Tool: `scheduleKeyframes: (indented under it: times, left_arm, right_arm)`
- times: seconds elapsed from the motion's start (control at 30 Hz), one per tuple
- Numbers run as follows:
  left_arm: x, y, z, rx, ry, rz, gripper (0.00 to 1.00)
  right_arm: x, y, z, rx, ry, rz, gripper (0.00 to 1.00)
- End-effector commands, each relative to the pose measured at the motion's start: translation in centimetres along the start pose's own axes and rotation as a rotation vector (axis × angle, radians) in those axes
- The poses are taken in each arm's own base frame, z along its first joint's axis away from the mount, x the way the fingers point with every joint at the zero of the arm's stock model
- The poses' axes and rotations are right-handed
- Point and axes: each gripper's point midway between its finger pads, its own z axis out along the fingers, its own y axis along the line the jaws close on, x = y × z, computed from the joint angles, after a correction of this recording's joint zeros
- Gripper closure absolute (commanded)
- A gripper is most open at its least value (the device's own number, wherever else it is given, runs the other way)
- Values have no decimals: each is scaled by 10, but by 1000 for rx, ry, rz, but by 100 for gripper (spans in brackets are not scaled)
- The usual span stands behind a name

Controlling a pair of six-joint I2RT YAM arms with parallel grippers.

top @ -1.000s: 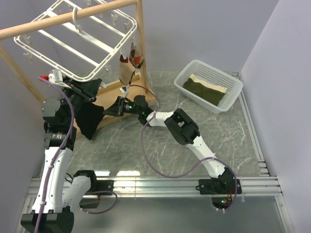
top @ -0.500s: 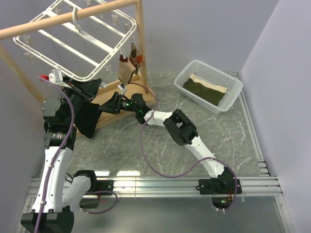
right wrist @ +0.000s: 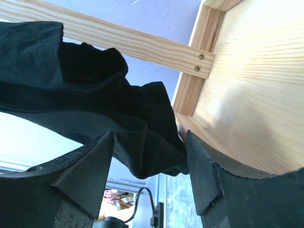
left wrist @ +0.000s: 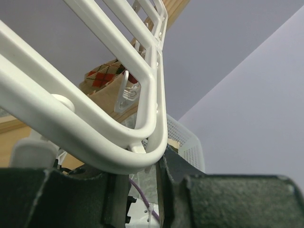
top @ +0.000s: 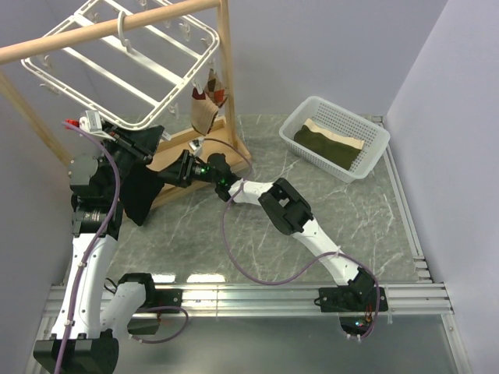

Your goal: Clip the underwear to the hanger

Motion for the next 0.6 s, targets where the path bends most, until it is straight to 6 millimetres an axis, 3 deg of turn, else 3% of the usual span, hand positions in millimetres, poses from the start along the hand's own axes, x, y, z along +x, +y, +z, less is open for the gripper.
scheduleKeyframes:
  times: [0.0, 0.37, 0.57]
  left_arm:
    - [-10, -3, 4, 18, -40, 21, 100]
    - [-9, 1, 3, 3, -33, 34, 100]
    - [-7, 4, 3, -3, -28, 29, 100]
  right_arm:
    - [8, 16, 8, -77, 9, -2, 31]
    - [21, 42, 14, -168, 42, -25, 37]
    - [11, 54, 12, -195, 28, -88, 56]
